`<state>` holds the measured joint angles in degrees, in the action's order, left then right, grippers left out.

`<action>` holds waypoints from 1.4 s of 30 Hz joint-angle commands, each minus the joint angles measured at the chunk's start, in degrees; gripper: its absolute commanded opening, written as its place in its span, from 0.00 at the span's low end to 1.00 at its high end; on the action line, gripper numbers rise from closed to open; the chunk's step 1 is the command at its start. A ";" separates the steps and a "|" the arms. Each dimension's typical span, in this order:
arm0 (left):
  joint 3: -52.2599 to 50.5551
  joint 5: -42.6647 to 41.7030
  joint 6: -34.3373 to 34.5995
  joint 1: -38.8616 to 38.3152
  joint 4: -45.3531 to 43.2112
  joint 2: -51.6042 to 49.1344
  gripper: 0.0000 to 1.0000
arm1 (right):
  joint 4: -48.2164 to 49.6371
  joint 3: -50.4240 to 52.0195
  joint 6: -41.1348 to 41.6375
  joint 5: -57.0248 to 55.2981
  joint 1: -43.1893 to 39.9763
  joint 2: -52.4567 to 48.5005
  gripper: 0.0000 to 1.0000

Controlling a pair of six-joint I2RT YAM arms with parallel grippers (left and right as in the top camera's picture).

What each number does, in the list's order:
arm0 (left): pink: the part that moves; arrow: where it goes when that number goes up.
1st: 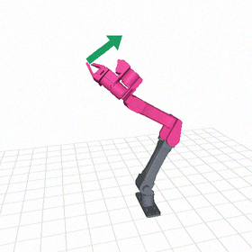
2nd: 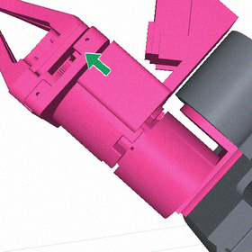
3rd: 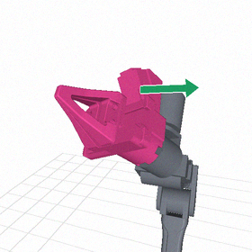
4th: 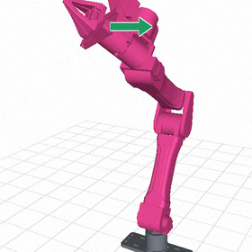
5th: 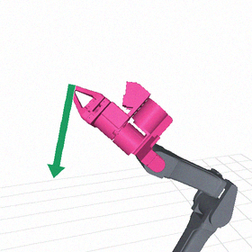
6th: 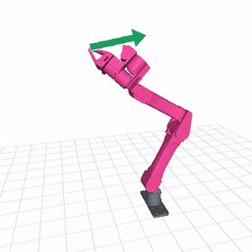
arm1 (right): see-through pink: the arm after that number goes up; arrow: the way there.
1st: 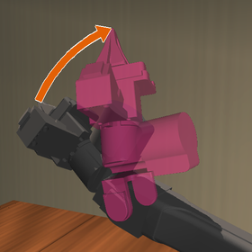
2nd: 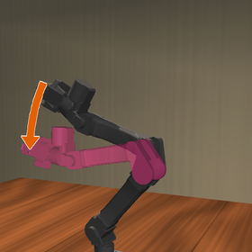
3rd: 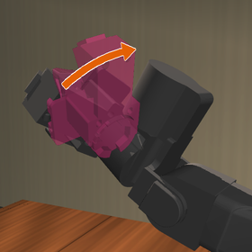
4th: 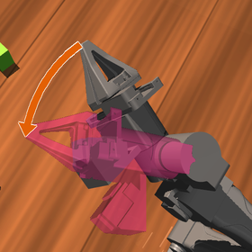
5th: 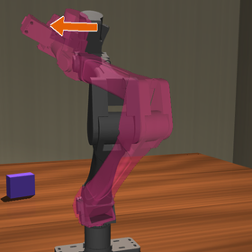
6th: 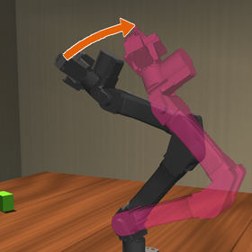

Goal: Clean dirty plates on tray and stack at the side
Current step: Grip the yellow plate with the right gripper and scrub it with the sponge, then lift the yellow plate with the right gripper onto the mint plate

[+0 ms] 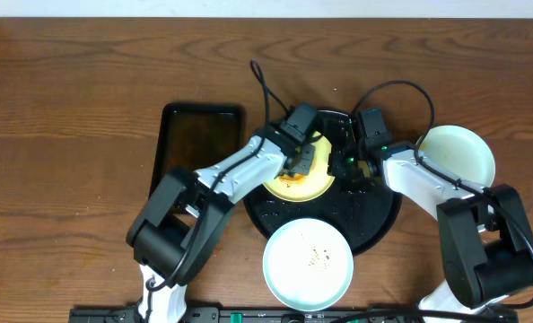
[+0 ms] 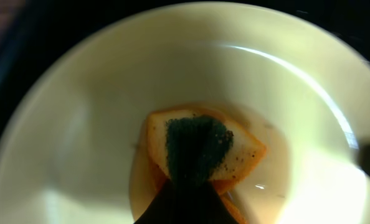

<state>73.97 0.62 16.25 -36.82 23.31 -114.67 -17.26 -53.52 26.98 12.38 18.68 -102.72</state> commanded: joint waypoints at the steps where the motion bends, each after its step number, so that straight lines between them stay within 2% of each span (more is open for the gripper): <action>1: -0.44 6.27 -0.74 4.15 2.58 -1.75 0.08 | -0.90 -0.04 0.66 -1.70 0.74 -1.42 0.01; 3: -0.37 5.25 -0.50 5.18 3.67 -0.85 0.08 | -0.94 -0.04 0.66 -1.88 0.74 -1.42 0.01; 9: -0.33 -9.64 -0.57 4.94 8.59 4.20 0.07 | -1.29 -0.04 0.66 -1.88 0.39 -1.42 0.01; 11: -0.33 -11.32 -0.92 4.24 10.23 6.21 0.07 | -1.57 -0.04 0.66 -1.88 0.26 -1.42 0.01; 14: -0.33 -9.40 -1.44 3.96 10.49 10.71 0.07 | -1.90 -0.04 0.63 -2.03 -0.07 -1.42 0.01; 18: -0.33 -2.78 -1.42 5.09 10.80 18.43 0.07 | -2.56 -0.07 0.61 -4.61 -0.70 -0.61 0.01; 24: -0.33 1.55 -1.36 10.12 14.82 26.29 0.07 | -3.15 -0.07 -2.86 -12.11 -1.51 6.56 0.01; 33: -0.35 1.51 4.52 21.40 19.54 27.56 0.08 | -5.97 -0.07 -13.40 -29.75 -1.49 20.92 0.01; 38: -0.35 1.11 11.41 27.30 20.09 27.56 0.08 | -5.88 -0.07 -28.28 -39.50 -0.90 25.94 0.01; 42: -0.35 -1.31 13.25 30.23 20.06 27.56 0.08 | -3.23 -0.07 -38.47 -49.68 1.03 27.41 0.01</action>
<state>73.60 0.56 25.98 -8.03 43.27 -87.33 -21.82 -53.41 0.03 -26.46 18.20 -76.58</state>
